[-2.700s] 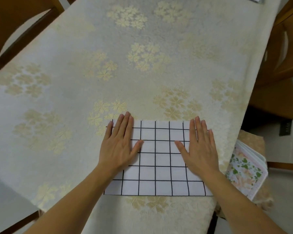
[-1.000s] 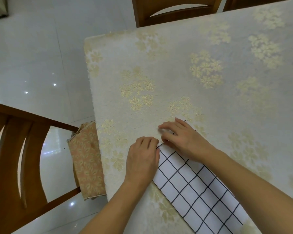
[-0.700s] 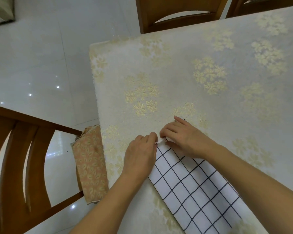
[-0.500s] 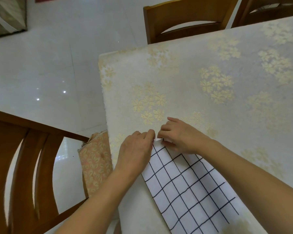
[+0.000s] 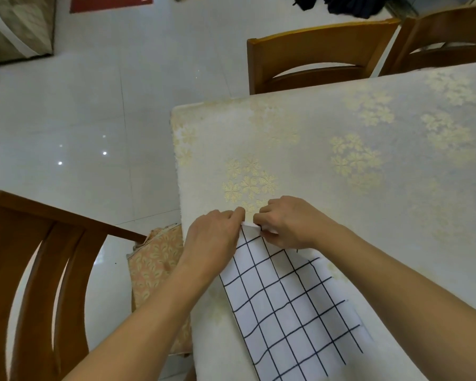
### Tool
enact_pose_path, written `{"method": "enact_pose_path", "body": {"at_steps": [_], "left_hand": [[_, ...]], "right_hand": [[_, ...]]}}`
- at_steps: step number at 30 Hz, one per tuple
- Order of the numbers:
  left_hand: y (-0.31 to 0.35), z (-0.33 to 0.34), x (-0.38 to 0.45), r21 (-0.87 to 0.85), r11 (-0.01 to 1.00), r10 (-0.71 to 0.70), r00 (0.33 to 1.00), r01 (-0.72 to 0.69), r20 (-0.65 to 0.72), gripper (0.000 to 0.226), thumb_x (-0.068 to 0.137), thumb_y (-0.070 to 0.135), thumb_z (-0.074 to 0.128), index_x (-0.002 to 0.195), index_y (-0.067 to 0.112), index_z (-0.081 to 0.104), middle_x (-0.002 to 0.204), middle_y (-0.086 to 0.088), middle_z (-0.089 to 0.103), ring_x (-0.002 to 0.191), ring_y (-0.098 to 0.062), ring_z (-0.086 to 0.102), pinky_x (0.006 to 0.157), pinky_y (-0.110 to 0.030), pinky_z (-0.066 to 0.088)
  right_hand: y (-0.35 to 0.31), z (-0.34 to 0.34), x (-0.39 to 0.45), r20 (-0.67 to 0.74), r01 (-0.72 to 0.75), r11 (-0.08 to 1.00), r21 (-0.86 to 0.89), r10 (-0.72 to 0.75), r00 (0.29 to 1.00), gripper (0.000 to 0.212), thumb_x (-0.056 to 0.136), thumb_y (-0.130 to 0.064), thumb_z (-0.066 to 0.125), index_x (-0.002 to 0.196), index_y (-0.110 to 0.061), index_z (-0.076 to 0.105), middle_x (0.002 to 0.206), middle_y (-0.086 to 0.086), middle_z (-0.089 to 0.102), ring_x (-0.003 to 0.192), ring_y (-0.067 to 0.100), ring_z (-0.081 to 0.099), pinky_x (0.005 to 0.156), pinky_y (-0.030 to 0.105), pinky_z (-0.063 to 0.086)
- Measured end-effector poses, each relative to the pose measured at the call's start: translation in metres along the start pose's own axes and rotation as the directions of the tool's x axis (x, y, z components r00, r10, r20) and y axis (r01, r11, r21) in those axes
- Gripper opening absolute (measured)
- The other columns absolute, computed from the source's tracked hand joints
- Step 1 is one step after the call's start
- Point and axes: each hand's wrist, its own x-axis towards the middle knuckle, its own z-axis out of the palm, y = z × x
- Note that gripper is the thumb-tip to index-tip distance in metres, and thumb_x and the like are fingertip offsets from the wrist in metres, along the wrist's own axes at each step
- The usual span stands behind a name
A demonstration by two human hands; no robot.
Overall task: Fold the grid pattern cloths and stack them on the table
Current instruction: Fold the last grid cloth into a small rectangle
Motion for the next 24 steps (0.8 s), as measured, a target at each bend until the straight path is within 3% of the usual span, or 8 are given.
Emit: {"method": "enact_pose_path", "body": {"at_steps": [5, 9, 13, 15, 18, 20, 22, 24], "left_hand": [[0.015, -0.04, 0.005, 0.088, 0.996, 0.031, 0.999, -0.027, -0.044, 0.031, 0.072, 0.006, 0.079, 0.085, 0.016, 0.052, 0.054, 0.003, 0.04, 0.046, -0.021, 0.032, 0.047, -0.026, 0.002], [0.047, -0.074, -0.019, 0.097, 0.995, 0.039, 0.996, -0.031, -0.078, 0.037, 0.062, 0.002, 0.08, 0.083, 0.016, 0.053, 0.052, 0.005, 0.026, 0.041, -0.021, 0.023, 0.048, -0.023, -0.001], [0.087, -0.094, -0.058, 0.055, 0.998, 0.041, 0.995, -0.036, -0.087, 0.047, 0.049, -0.004, 0.08, 0.082, 0.016, 0.054, 0.054, 0.006, 0.015, 0.04, -0.021, 0.018, 0.046, -0.019, -0.001], [0.106, -0.091, -0.077, 0.026, 0.997, 0.07, 0.994, -0.068, -0.081, 0.048, 0.049, -0.006, 0.079, 0.085, 0.015, 0.055, 0.055, 0.004, 0.02, 0.04, -0.021, 0.02, 0.044, -0.02, 0.001], [0.13, -0.074, -0.106, 0.009, 0.995, 0.099, 0.991, -0.099, -0.087, 0.046, 0.045, -0.006, 0.077, 0.081, 0.015, 0.056, 0.056, 0.001, 0.038, 0.046, -0.021, 0.025, 0.039, -0.027, 0.012], [0.143, -0.054, -0.124, -0.005, 0.992, 0.124, 0.987, -0.125, -0.103, 0.048, 0.041, -0.008, 0.076, 0.081, 0.014, 0.061, 0.065, 0.002, 0.054, 0.054, -0.022, 0.044, 0.039, -0.031, 0.03], [0.152, -0.031, -0.14, -0.035, 0.99, 0.134, 0.985, -0.138, -0.104, 0.057, 0.041, -0.007, 0.08, 0.093, 0.01, 0.069, 0.088, -0.004, 0.069, 0.083, -0.027, 0.067, 0.057, -0.034, 0.055], [0.156, -0.009, -0.151, -0.041, 0.991, 0.128, 0.991, -0.13, -0.043, 0.066, 0.04, -0.005, 0.086, 0.103, 0.005, 0.071, 0.106, -0.012, 0.072, 0.101, -0.032, 0.069, 0.076, -0.038, 0.06]], "right_hand": [[0.0, -0.032, -0.01, -0.017, -0.081, 0.996, -0.029, 0.08, 0.997, 0.013, 0.095, -0.022, 0.052, 0.091, -0.018, 0.063, 0.079, -0.003, 0.061, 0.075, 0.024, 0.058, 0.056, 0.038, 0.051], [-0.011, -0.052, -0.043, -0.062, -0.085, 0.995, -0.052, 0.082, 0.995, 0.021, 0.099, -0.024, 0.051, 0.11, -0.026, 0.068, 0.095, -0.007, 0.068, 0.084, 0.021, 0.061, 0.06, 0.036, 0.053], [-0.03, -0.058, -0.094, -0.191, -0.081, 0.996, -0.02, 0.076, 0.979, 0.026, 0.086, -0.013, 0.071, 0.107, -0.027, 0.075, 0.092, -0.009, 0.073, 0.075, 0.021, 0.066, 0.048, 0.031, 0.049], [-0.041, -0.053, -0.122, -0.216, -0.097, 0.995, -0.017, 0.091, 0.972, 0.03, 0.081, -0.011, 0.076, 0.105, -0.028, 0.076, 0.092, -0.01, 0.074, 0.074, 0.02, 0.067, 0.046, 0.03, 0.049], [-0.059, -0.033, -0.159, -0.27, -0.134, 0.991, 0.016, 0.133, 0.954, 0.038, 0.074, -0.01, 0.08, 0.106, -0.029, 0.076, 0.097, -0.011, 0.074, 0.084, 0.018, 0.069, 0.048, 0.031, 0.053], [-0.07, -0.013, -0.179, -0.311, -0.154, 0.987, 0.033, 0.157, 0.937, 0.044, 0.07, -0.008, 0.081, 0.108, -0.029, 0.075, 0.103, -0.011, 0.074, 0.092, 0.018, 0.07, 0.051, 0.03, 0.055], [-0.08, 0.011, -0.194, -0.341, -0.154, 0.987, 0.037, 0.158, 0.927, 0.044, 0.072, -0.007, 0.081, 0.11, -0.028, 0.075, 0.109, -0.01, 0.074, 0.097, 0.019, 0.07, 0.056, 0.03, 0.057], [-0.087, 0.035, -0.204, -0.361, -0.166, 0.986, 0.031, 0.166, 0.918, 0.041, 0.075, -0.008, 0.081, 0.111, -0.027, 0.074, 0.114, -0.009, 0.073, 0.102, 0.022, 0.07, 0.059, 0.034, 0.059]]}}
